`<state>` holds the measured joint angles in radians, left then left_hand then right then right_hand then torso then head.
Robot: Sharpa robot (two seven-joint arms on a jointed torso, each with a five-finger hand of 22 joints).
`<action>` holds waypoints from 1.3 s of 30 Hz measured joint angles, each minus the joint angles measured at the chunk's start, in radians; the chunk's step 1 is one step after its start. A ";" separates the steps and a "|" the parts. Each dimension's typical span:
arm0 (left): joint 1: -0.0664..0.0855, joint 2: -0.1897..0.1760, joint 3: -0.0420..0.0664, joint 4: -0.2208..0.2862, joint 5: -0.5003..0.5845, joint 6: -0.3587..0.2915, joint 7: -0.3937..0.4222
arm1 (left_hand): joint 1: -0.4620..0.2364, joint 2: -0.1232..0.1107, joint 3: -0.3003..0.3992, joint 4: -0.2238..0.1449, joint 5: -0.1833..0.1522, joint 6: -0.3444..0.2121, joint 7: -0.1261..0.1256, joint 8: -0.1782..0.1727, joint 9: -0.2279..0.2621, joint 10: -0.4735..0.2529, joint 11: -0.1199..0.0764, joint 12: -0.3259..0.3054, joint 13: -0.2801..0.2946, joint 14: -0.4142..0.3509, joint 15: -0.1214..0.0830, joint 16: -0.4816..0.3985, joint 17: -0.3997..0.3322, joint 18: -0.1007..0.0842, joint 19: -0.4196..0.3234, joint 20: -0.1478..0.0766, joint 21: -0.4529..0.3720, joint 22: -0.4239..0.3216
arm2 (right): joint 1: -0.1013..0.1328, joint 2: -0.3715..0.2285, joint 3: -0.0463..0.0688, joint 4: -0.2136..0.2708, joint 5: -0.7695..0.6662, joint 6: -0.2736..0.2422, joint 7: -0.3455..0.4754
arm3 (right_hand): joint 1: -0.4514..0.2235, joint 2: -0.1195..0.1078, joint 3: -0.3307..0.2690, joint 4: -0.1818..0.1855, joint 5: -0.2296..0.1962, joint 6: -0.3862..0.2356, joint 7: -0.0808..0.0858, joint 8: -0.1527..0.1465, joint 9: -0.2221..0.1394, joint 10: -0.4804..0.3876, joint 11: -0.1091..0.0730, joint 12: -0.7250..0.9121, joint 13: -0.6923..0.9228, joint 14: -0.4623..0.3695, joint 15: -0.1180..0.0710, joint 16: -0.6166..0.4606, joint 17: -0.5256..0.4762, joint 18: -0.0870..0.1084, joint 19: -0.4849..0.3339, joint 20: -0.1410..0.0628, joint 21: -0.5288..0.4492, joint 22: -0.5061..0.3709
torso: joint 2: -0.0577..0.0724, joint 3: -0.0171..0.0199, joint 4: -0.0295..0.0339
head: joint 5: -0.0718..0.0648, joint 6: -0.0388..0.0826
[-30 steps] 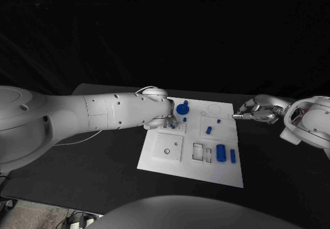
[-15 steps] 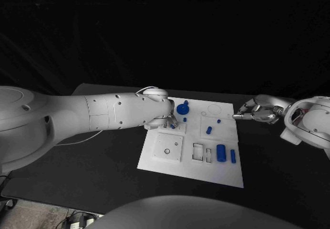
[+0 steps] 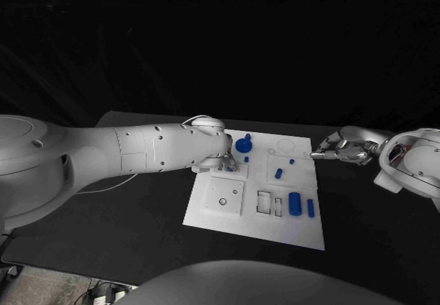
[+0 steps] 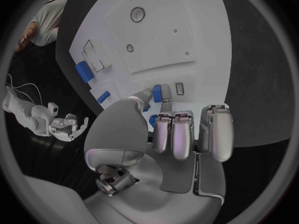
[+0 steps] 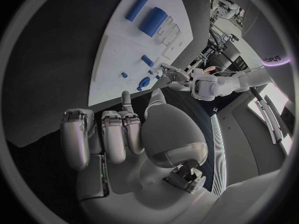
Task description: Assemble the parts on the task board
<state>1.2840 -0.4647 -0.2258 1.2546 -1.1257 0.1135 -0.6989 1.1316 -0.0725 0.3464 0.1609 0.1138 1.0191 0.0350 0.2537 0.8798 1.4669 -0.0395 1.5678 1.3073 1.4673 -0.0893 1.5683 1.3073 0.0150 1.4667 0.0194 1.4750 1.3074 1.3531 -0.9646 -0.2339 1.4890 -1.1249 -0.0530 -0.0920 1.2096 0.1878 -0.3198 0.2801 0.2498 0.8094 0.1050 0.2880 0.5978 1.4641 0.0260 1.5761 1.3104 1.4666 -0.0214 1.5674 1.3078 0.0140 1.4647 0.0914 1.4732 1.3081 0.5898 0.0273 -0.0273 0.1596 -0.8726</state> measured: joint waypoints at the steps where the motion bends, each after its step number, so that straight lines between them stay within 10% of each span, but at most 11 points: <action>1: -0.001 0.001 0.000 0.000 0.000 0.002 0.000 | 0.000 0.000 -0.002 0.002 0.000 0.000 0.000 0.001 0.002 0.000 0.000 0.000 0.000 0.000 0.000 0.000 0.000 0.000 0.000 0.000 -0.002 0.000 | 0.000 0.000 0.000 0.000 0.000 0.000 0.000 | 0.000 0.000 0.000 0.000 0.000 0.000 0.000 0.000 0.000 0.000 0.000 0.000 0.000 0.000 0.000 0.000 0.000 0.000 0.000 0.000 0.000 0.000 | 0.000 0.0000 0.0000 | 0.000 0.000; 39: 0.001 0.011 0.003 -0.015 0.002 0.025 0.003 | -0.060 0.018 -0.150 0.109 -0.027 -0.046 0.018 -0.014 0.006 -0.004 0.025 0.000 0.000 0.000 0.022 0.000 0.001 0.000 0.000 0.022 -0.021 0.000 | -0.001 0.001 0.000 -0.003 0.002 0.008 0.000 | 0.004 -0.004 0.000 0.000 0.000 0.000 0.000 0.000 -0.001 0.001 0.001 -0.001 -0.001 0.000 0.000 0.000 0.000 0.000 0.000 0.000 0.000 0.000 | 0.000 -0.0001 0.0002 | -0.002 0.000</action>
<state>1.2847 -0.4536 -0.2229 1.2394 -1.1236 0.1388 -0.6964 1.0715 -0.0543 0.1961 0.2699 0.0868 0.9729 0.0533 0.2393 0.8855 1.4634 -0.0145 1.5678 1.3073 1.4673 -0.0677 1.5683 1.3080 0.0152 1.4666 0.0410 1.4541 1.3073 1.3522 -0.9633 -0.2339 1.4858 -1.1230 -0.0450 -0.0922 1.2137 0.1835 -0.3198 0.2802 0.2498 0.8094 0.1050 0.2880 0.5968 1.4647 0.0274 1.5747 1.3091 1.4666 -0.0214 1.5673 1.3075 0.0141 1.4647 0.0913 1.4733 1.3077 0.5899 0.0272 -0.0271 0.1581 -0.8725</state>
